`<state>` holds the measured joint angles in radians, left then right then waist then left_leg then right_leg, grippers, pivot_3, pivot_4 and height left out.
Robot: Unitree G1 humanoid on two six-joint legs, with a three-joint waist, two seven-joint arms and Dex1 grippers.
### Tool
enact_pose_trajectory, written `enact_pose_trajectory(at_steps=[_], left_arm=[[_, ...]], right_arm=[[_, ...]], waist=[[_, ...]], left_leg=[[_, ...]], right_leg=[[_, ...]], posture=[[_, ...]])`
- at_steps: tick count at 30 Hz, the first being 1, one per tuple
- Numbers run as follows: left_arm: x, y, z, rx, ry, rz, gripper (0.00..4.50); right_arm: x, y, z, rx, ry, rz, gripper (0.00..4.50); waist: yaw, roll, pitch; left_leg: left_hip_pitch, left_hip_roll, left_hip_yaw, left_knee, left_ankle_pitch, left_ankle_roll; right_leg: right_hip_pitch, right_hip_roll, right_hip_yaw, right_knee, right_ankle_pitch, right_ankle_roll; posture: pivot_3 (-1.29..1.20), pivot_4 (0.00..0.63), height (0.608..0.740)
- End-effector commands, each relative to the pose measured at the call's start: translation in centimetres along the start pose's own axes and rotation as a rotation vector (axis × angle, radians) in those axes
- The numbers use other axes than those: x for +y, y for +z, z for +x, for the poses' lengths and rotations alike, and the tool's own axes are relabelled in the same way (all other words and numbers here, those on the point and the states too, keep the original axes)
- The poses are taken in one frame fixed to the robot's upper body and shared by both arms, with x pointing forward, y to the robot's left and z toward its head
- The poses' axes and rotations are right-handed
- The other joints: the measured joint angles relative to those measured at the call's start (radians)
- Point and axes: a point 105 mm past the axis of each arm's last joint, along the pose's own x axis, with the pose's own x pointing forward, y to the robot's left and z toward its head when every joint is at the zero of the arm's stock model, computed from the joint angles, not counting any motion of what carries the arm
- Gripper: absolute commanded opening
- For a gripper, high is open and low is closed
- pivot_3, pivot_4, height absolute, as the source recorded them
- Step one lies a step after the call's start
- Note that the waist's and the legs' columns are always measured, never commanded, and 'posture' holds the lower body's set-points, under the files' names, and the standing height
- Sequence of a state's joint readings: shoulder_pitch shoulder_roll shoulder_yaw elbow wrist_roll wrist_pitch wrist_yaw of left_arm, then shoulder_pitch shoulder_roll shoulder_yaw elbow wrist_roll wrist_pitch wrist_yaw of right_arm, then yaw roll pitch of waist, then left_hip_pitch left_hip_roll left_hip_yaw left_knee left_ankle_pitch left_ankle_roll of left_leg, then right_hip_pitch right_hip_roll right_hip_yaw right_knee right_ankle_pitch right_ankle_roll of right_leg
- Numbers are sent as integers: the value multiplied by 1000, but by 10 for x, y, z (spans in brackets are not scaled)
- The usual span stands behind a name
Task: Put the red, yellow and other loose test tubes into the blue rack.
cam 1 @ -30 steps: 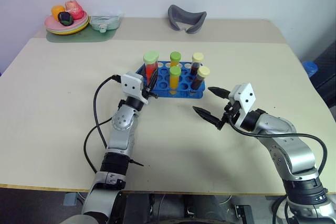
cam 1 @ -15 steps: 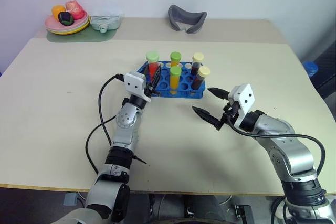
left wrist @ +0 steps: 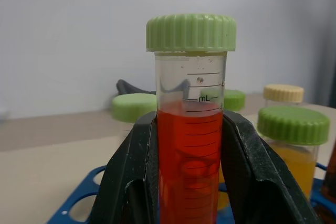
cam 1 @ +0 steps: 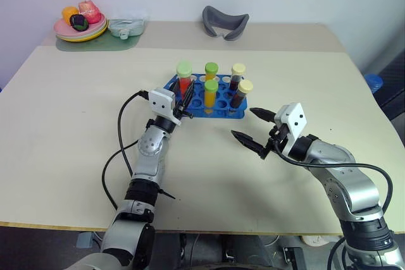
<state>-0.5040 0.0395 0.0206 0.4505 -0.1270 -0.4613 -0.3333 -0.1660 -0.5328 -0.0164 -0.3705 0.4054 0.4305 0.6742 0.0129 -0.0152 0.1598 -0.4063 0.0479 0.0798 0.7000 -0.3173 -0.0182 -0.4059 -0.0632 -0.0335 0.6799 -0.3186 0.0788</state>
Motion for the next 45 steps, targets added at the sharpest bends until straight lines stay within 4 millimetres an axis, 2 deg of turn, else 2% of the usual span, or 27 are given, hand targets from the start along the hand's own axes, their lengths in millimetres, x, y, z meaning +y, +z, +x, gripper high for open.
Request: enact_pose_trajectory(at_steps=[1,14,31,45], left_arm=[[5,4,-2,-14,21,16,1389],[-4,-2,5,-3,-9,-11,1389],[-4,4,-11,-3,-9,-2,1389],[-3,0,-1,-1,1,2,1389]], right_arm=[[1,13,-1,-40,6,-37,4500],[0,13,-2,-37,3,-40,4500],[1,11,0,-36,12,-35,4500],[2,11,-3,-25,14,-29,4500]], waist=[[0,0,0],[1,0,0],[0,0,0],[0,0,0]], left_leg=[[0,0,0,0,0,0],[0,0,0,0,0,0],[0,0,0,0,0,0],[0,0,0,0,0,0]], right_leg=[[0,0,0,0,0,0],[0,0,0,0,0,0],[0,0,0,0,0,0],[0,0,0,0,0,0]], posture=[[0,150,735],[0,150,735],[0,150,735],[0,150,735]])
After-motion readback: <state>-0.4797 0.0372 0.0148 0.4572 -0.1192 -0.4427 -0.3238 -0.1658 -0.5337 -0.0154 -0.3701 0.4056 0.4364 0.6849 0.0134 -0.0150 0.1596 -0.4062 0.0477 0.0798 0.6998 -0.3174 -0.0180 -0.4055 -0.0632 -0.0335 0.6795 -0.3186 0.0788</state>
